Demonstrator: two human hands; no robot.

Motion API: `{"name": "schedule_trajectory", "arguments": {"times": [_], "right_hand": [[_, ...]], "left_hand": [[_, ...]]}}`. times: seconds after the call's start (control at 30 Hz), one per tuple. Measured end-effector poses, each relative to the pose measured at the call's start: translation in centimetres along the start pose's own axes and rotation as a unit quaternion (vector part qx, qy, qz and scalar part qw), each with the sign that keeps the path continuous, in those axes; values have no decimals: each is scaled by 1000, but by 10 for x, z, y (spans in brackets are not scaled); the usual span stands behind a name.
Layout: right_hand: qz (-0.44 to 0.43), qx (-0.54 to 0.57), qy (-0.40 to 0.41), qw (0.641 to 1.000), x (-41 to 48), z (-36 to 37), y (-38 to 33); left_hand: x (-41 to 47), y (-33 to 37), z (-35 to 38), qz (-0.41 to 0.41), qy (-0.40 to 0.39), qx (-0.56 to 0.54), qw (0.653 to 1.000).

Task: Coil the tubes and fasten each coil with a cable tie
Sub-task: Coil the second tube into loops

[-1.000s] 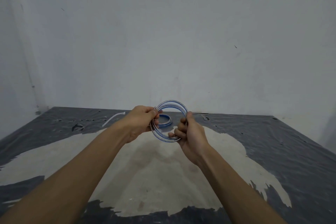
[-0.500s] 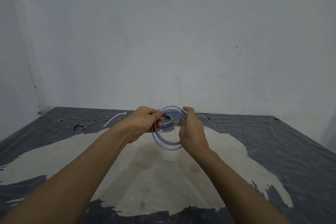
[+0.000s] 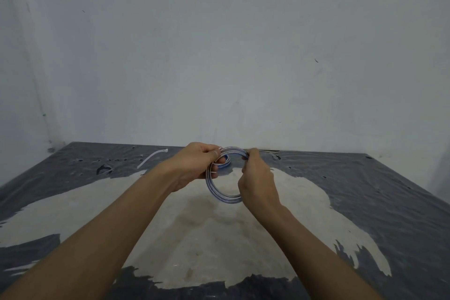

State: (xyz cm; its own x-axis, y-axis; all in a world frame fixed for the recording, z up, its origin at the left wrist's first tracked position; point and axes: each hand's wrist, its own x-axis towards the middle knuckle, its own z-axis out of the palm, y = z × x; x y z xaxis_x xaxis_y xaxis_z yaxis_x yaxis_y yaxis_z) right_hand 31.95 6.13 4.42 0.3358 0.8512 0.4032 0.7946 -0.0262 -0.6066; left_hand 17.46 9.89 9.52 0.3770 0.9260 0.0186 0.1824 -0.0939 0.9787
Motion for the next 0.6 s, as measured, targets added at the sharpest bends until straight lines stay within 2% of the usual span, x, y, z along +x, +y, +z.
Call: {"name": "schedule_trajectory", "arguments": {"times": [0.13, 0.27, 0.4, 0.53, 0.6], "right_hand": [[0, 12, 19, 1000, 1, 2, 4], [-41, 66, 38, 996, 4, 6, 10], [-131, 136, 44, 981, 5, 3, 16], [-244, 128, 44, 960, 10, 2, 22], [-261, 109, 56, 958, 12, 4, 24]], "left_hand": [[-2, 0, -1, -11, -20, 6, 1000], [0, -7, -5, 0, -17, 26, 1000], [0, -11, -5, -1, -19, 15, 1000], [1, -11, -2, 7, -27, 33, 999], [1, -12, -1, 5, -27, 51, 998]]}}
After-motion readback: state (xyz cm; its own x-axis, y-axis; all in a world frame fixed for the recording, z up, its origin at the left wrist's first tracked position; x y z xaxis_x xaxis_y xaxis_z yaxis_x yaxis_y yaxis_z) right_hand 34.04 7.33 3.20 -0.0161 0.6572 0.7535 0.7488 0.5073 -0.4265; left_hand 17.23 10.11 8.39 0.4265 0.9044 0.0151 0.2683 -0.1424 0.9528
